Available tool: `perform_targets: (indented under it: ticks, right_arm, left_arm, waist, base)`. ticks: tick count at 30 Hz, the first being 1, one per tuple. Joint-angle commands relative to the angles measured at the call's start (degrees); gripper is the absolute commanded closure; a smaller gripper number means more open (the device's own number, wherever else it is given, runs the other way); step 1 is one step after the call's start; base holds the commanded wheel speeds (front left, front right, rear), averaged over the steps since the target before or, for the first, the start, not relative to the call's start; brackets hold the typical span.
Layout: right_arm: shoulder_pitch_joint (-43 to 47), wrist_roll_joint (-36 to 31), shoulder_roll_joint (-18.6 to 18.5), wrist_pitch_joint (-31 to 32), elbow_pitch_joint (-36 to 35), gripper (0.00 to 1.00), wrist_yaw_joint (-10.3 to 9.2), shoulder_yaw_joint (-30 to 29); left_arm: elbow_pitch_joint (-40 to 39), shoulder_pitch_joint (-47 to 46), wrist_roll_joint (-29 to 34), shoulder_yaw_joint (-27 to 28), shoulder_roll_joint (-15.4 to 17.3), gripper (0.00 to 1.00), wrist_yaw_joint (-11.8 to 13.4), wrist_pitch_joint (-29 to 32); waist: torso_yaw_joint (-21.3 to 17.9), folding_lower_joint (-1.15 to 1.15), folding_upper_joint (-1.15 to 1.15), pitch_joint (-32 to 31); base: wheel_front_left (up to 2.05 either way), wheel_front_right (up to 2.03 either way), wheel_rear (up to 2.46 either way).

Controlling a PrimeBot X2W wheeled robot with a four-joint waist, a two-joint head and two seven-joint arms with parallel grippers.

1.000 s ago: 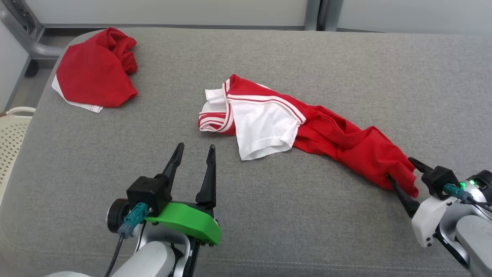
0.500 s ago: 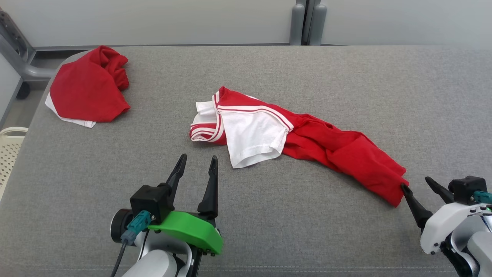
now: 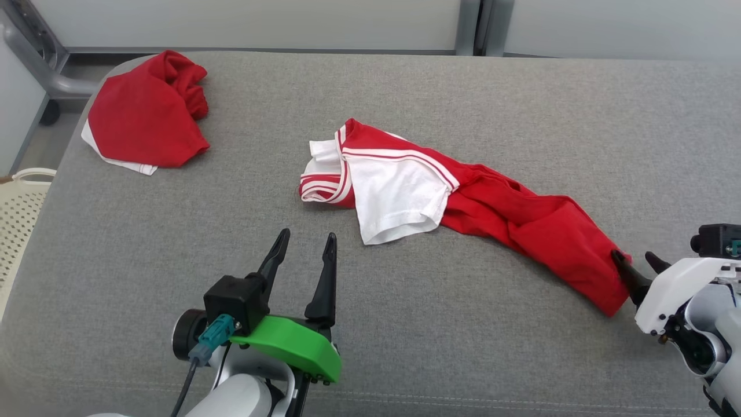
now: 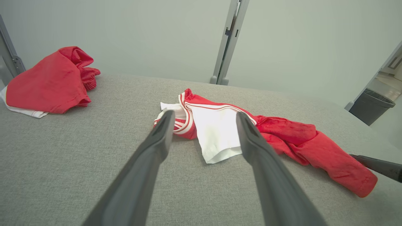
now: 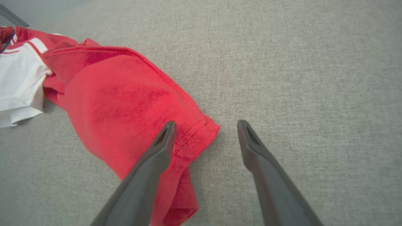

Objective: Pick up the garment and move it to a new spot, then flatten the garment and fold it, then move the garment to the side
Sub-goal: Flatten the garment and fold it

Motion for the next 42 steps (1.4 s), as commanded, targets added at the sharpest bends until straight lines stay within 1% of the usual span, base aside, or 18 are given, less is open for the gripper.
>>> perform_targets:
  ticks: [1, 6, 10, 11, 12, 13, 14, 16, 17, 21, 22, 27, 33, 38, 40, 42]
  right_arm:
    - [-1.1, 0.5, 0.0, 0.7, 0.7, 0.00, -0.02, 0.4]
    - [-3.4, 1.5, 0.9, 2.3, 3.9, 0.00, -0.02, 2.2]
    - [-4.9, 2.1, 0.9, 4.0, 5.3, 0.00, -0.01, 4.4]
    - [-5.2, 2.1, 0.9, 3.9, 5.6, 0.13, -0.01, 4.9]
    - [-5.5, 2.1, 0.8, 3.8, 5.8, 0.29, -0.01, 5.4]
    - [-5.9, 1.8, 0.7, 3.6, 6.0, 0.55, -0.01, 6.0]
    - [-6.3, 1.4, 0.5, 3.5, 6.4, 0.63, -0.01, 6.6]
    - [-7.2, 1.0, 0.0, 3.2, 6.6, 0.95, -0.01, 7.8]
    - [-7.8, 0.7, -0.4, 3.0, 6.7, 1.00, -0.01, 8.4]
    - [-11.7, -1.3, -2.6, 0.9, 8.0, 1.00, -0.04, 9.6]
    - [-11.7, -1.3, -2.6, 0.9, 8.0, 1.00, -0.04, 9.6]
    - [-21.2, -7.2, -5.2, -3.6, 12.3, 1.00, -0.04, 10.4]
    - [-33.5, -15.6, -5.7, -10.4, 17.4, 1.00, -0.04, 10.1]
    - [-43.5, -23.7, -3.7, -14.9, 20.7, 1.00, -0.04, 9.1]
    - [-45.6, -27.0, -2.4, -15.5, 21.3, 1.00, -0.04, 8.5]
    - [-45.6, -28.7, -0.8, -15.7, 21.8, 1.00, -0.04, 7.9]
  left_arm:
    - [-0.1, -0.9, 0.5, 0.0, 0.0, 0.00, -0.2, 0.0]
    - [0.2, -1.8, 0.7, 0.2, -0.2, 0.00, -0.3, -0.4]
    - [0.4, -2.3, 0.7, 0.4, -0.3, 0.00, -0.4, -0.7]
    - [0.5, -2.4, 0.6, 0.5, -0.3, 0.00, -0.4, -0.6]
    - [0.6, -2.5, 0.6, 0.5, -0.3, 0.00, -0.4, -0.6]
    - [0.6, -2.5, 0.6, 0.6, -0.3, 0.00, -0.4, -0.7]
    - [0.7, -2.5, 0.6, 0.6, -0.4, 0.00, -0.4, -0.8]
    - [0.8, -2.7, 0.6, 0.6, -0.5, 0.00, -0.5, -1.0]
    - [0.9, -2.7, 0.6, 0.6, -0.5, 0.00, -0.6, -1.1]
    - [1.2, -3.1, 0.4, 0.7, -0.7, 0.00, -0.8, -1.2]
    - [1.2, -3.1, 0.4, 0.7, -0.7, 0.00, -0.8, -1.2]
    - [1.5, -3.6, 0.3, 0.7, -1.0, 0.00, -1.1, -1.6]
    - [1.9, -4.3, 0.3, 0.6, -1.5, 0.00, -1.4, -1.8]
    - [2.4, -4.7, 0.0, 1.0, -1.7, 0.00, -1.5, -2.2]
    - [2.6, -4.8, 0.0, 1.1, -1.8, 0.00, -1.5, -2.3]
    - [2.8, -4.7, -0.1, 1.2, -1.9, 0.00, -1.4, -2.4]
  waist:
    - [1.1, 0.00, 0.00, 1.1]
    - [2.3, 0.00, 0.00, 2.6]
    - [3.0, 0.00, 0.00, 3.4]
    - [3.1, 0.00, 0.00, 3.6]
    - [3.2, 0.00, 0.00, 3.7]
    - [3.3, 0.00, 0.00, 3.8]
    - [3.3, 0.00, 0.00, 4.0]
    - [3.5, 0.00, 0.00, 4.2]
    - [3.5, 0.00, 0.00, 4.3]
    - [3.7, 0.00, 0.00, 4.7]
    - [3.7, 0.00, 0.00, 4.7]
    - [4.3, 0.00, 0.00, 5.2]
    - [5.6, 0.00, 0.00, 5.9]
    - [6.4, 0.00, 0.00, 6.4]
    - [6.5, 0.00, 0.00, 6.4]
    - [6.5, 0.00, 0.00, 6.3]
  base:
    - [0.00, 0.00, 0.00]
    - [0.00, 0.00, 0.00]
    - [0.00, 0.00, 0.00]
    - [0.00, 0.00, 0.00]
    - [0.00, 0.00, 0.00]
    - [0.00, 0.00, 0.00]
    - [0.00, 0.00, 0.00]
    - [0.00, 0.00, 0.00]
    - [0.00, 0.00, 0.00]
    - [0.00, 0.00, 0.00]
    - [0.00, 0.00, 0.00]
    - [0.00, 0.00, 0.00]
    - [0.00, 0.00, 0.00]
    - [0.00, 0.00, 0.00]
    - [0.00, 0.00, 0.00]
    - [0.00, 0.00, 0.00]
